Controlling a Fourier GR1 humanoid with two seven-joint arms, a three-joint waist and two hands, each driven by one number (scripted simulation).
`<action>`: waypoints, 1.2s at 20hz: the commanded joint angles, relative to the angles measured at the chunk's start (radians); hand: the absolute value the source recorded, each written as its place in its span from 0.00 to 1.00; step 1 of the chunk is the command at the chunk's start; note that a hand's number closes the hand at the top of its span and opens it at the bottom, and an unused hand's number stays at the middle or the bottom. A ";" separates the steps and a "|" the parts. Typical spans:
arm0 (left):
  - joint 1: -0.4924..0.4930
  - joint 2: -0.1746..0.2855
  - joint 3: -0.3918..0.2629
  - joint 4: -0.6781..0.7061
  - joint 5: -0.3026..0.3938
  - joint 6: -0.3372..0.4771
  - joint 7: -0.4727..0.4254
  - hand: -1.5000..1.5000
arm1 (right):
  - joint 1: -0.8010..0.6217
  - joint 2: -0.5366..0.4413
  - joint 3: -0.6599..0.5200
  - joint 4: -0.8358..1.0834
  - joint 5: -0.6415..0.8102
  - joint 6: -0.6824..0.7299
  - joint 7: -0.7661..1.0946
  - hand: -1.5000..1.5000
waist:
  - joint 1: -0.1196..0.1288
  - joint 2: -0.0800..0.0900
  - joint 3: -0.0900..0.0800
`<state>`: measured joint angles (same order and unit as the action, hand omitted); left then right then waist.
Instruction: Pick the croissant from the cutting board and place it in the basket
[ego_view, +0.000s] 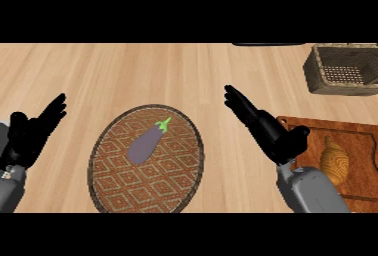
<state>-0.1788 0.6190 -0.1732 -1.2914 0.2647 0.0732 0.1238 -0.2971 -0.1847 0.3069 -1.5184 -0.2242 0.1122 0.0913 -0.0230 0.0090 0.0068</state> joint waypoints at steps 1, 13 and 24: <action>-0.044 -0.013 0.008 -0.064 -0.049 0.013 0.009 0.50 | 0.008 -0.027 -0.069 0.014 0.007 -0.005 0.007 1.00 | 0.021 -0.010 -0.006; -0.090 -0.106 -0.031 -0.190 -0.136 0.111 -0.157 0.50 | -0.009 0.151 -0.074 0.134 0.359 -0.581 -0.052 0.00 | 0.022 -0.011 -0.008; -0.056 -0.065 -0.002 -0.184 -0.123 0.081 -0.155 0.50 | -0.297 -0.357 0.000 0.254 0.758 -0.252 0.569 0.00 | 0.005 -0.026 -0.023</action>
<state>-0.2378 0.5539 -0.1786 -1.4891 0.1425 0.1589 -0.0252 -0.5240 -0.3936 0.2636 -1.2935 0.4595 -0.3329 0.4956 -0.0071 -0.0155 -0.0122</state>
